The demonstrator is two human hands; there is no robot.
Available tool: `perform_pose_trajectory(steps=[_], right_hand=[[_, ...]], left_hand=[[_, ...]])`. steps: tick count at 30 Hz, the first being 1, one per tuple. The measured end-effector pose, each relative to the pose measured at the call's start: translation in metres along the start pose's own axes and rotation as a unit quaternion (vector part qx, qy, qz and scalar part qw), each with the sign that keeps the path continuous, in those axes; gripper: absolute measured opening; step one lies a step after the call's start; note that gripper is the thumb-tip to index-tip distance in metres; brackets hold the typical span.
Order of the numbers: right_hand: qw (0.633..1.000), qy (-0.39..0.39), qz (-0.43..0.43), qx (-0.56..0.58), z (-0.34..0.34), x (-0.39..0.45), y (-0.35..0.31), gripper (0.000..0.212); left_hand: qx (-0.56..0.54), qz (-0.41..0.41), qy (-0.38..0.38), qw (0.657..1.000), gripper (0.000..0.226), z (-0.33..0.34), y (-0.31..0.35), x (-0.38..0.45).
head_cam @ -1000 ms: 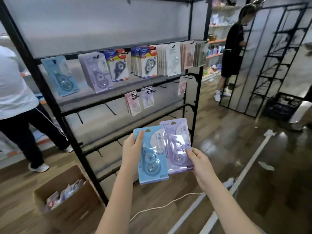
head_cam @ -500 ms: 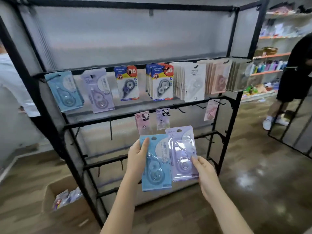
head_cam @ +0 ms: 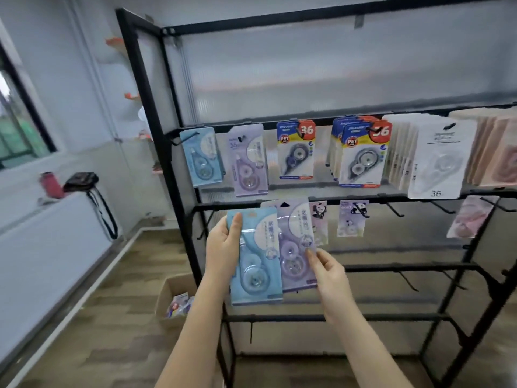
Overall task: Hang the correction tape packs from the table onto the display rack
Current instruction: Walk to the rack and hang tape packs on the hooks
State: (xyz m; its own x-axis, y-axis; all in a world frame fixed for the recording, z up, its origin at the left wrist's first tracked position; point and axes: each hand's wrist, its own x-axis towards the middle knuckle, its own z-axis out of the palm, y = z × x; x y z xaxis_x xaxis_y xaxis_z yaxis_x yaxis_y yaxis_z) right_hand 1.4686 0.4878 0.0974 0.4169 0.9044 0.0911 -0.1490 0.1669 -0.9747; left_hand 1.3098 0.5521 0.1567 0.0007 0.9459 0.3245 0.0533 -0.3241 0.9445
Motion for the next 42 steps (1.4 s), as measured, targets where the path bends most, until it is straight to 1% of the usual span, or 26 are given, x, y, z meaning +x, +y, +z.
perform_pose_trajectory(steps=[5,8,14,20,25,29,33,38,40,42], right_hand=[[0.998,-0.039,-0.041,-0.005,0.044,0.023,-0.014,0.014],[0.996,-0.054,-0.067,0.002,0.068,0.036,-0.021,0.016],[0.993,-0.020,-0.120,0.007,0.103,0.071,-0.035,0.017],[0.987,0.018,-0.156,-0.013,0.116,0.099,-0.045,0.019],[0.988,0.051,-0.137,-0.039,0.119,0.112,-0.040,0.020],[0.987,0.070,-0.109,-0.091,0.123,0.130,-0.033,0.022],[0.980,0.090,-0.095,-0.150,0.129,0.149,-0.029,0.036],[0.970,0.122,-0.095,-0.186,0.131,0.162,-0.031,0.034],[0.970,0.134,-0.091,-0.180,0.131,0.166,-0.024,0.035],[0.971,0.142,-0.075,-0.177,0.131,0.163,-0.006,0.036]], left_hand=[[-0.011,0.027,0.025,0.999,0.024,-0.035,0.005,0.033],[-0.012,0.048,0.027,0.998,0.021,-0.054,0.013,0.050],[-0.016,0.083,0.033,0.996,0.021,-0.079,0.022,0.080],[-0.027,0.073,0.024,0.997,0.020,-0.093,0.009,0.094],[-0.032,0.065,0.011,0.997,0.018,-0.098,-0.002,0.100],[-0.029,0.068,0.010,0.997,0.021,-0.102,-0.007,0.105],[-0.009,0.081,0.019,0.996,0.026,-0.105,-0.008,0.117],[-0.001,0.106,0.005,0.994,0.034,-0.112,-0.007,0.140],[0.002,0.118,0.015,0.993,0.036,-0.114,-0.006,0.151],[-0.002,0.134,0.026,0.991,0.033,-0.116,-0.003,0.163]])
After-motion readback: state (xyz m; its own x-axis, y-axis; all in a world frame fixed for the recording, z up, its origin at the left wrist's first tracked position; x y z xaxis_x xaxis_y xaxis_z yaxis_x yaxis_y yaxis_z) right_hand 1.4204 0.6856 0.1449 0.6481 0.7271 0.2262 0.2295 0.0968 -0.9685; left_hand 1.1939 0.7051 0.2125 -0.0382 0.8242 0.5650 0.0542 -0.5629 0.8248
